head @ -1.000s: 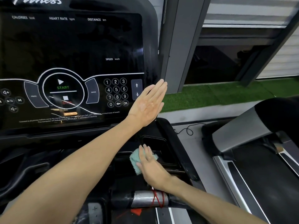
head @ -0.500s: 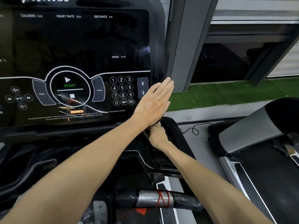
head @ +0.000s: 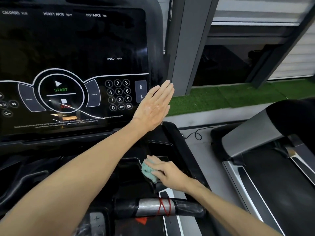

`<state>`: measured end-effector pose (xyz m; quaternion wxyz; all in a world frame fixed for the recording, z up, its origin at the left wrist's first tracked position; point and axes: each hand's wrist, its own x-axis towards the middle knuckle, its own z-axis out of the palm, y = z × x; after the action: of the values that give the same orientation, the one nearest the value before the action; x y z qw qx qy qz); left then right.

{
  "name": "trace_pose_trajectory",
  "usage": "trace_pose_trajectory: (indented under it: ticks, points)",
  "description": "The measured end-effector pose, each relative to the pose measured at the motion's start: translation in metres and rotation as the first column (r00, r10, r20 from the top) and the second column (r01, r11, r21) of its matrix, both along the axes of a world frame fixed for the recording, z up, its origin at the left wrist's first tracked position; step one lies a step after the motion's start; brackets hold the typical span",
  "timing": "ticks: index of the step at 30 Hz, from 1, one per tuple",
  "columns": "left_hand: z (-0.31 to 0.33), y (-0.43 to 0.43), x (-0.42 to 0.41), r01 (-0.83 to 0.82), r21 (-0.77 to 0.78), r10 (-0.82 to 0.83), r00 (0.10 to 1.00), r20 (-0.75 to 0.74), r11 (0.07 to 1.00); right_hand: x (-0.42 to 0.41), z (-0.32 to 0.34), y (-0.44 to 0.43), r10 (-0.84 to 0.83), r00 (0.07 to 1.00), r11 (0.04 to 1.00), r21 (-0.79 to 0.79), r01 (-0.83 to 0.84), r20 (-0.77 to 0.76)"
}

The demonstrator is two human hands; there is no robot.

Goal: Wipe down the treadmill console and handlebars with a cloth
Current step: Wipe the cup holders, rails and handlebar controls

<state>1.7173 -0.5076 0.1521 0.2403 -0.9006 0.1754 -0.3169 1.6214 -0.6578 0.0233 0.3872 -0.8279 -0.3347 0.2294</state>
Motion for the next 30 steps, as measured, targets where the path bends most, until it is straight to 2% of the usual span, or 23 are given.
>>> trace_pose_trajectory:
  ticks: [3, 7, 9, 11, 13, 15, 17, 19, 20, 21, 22, 24, 26, 27, 28, 29, 30]
  points:
    - [0.001, 0.001, 0.000, -0.005, 0.012, 0.005, 1.000, 0.000, 1.000, 0.002, 0.002, -0.030, 0.070, 0.994, 0.994, -0.089, -0.062, 0.087]
    - [0.000, 0.001, 0.000, -0.001, 0.013, 0.001, 1.000, 0.005, 1.000, 0.009, -0.003, -0.083, 0.098, 0.967, 0.968, -0.249, -0.038, 0.236]
    - [0.000, 0.001, 0.000, 0.005, 0.012, -0.005, 1.000, 0.005, 1.000, 0.008, -0.005, -0.102, 0.201, 0.924, 0.919, -0.389, -0.064, 0.324]
    - [-0.001, 0.002, 0.000, 0.007, 0.013, -0.007, 1.000, 0.006, 1.000, 0.003, -0.004, -0.112, 0.297, 0.834, 0.869, -0.493, -0.036, 0.464]
    - [-0.001, 0.003, 0.000, 0.009, 0.010, -0.009, 1.000, 0.004, 1.000, -0.001, -0.001, -0.118, 0.347, 0.783, 0.837, -0.546, -0.011, 0.516]
    - [-0.001, 0.003, 0.001, 0.018, -0.001, -0.018, 1.000, -0.001, 1.000, -0.001, 0.006, -0.121, 0.336, 0.773, 0.866, -0.499, -0.030, 0.538]
    - [-0.001, 0.002, 0.000, 0.025, -0.015, -0.025, 1.000, -0.010, 1.000, -0.003, 0.015, -0.120, 0.202, 0.886, 0.927, -0.372, -0.036, 0.417]
    - [-0.001, 0.002, 0.000, 0.032, -0.020, -0.032, 0.999, -0.019, 0.999, -0.005, 0.024, -0.109, -0.138, 0.945, 0.981, -0.093, 0.173, 0.296]
    - [0.000, 0.002, -0.001, 0.029, -0.020, -0.029, 0.999, -0.026, 0.999, -0.007, 0.030, -0.103, -0.320, 0.934, 0.947, 0.032, 0.319, 0.157]
    - [0.002, 0.003, -0.002, 0.028, -0.025, -0.029, 0.999, -0.041, 0.999, -0.011, 0.035, -0.097, -0.444, 0.894, 0.884, 0.137, 0.447, -0.055]
    - [0.003, 0.004, -0.002, 0.036, -0.037, -0.038, 0.997, -0.062, 0.999, -0.014, 0.040, -0.091, -0.474, 0.835, 0.807, 0.242, 0.539, -0.280]
    - [0.007, 0.006, -0.004, 0.086, -0.093, -0.096, 0.990, -0.105, 0.992, -0.020, 0.052, -0.080, -0.342, 0.705, 0.640, 0.395, 0.659, -0.621]
    - [0.010, 0.005, -0.011, 0.199, -0.231, -0.231, 0.965, -0.124, 0.952, -0.023, 0.063, -0.067, -0.138, 0.606, 0.502, 0.472, 0.725, -0.783]
    - [0.013, 0.003, -0.019, 0.268, -0.347, -0.324, 0.939, -0.115, 0.899, -0.023, 0.069, -0.062, -0.072, 0.568, 0.459, 0.478, 0.749, -0.820]
    - [0.016, 0.000, -0.030, 0.309, -0.510, -0.424, 0.897, -0.123, 0.803, -0.022, 0.075, -0.056, -0.026, 0.541, 0.430, 0.479, 0.765, -0.841]
    - [0.021, -0.003, -0.042, 0.278, -0.681, -0.511, 0.843, -0.165, 0.678, -0.021, 0.083, -0.050, 0.000, 0.528, 0.416, 0.480, 0.773, -0.850]
    - [0.025, -0.004, -0.054, 0.169, -0.804, -0.569, 0.786, -0.239, 0.570, -0.020, 0.092, -0.044, 0.029, 0.520, 0.401, 0.486, 0.777, -0.854]
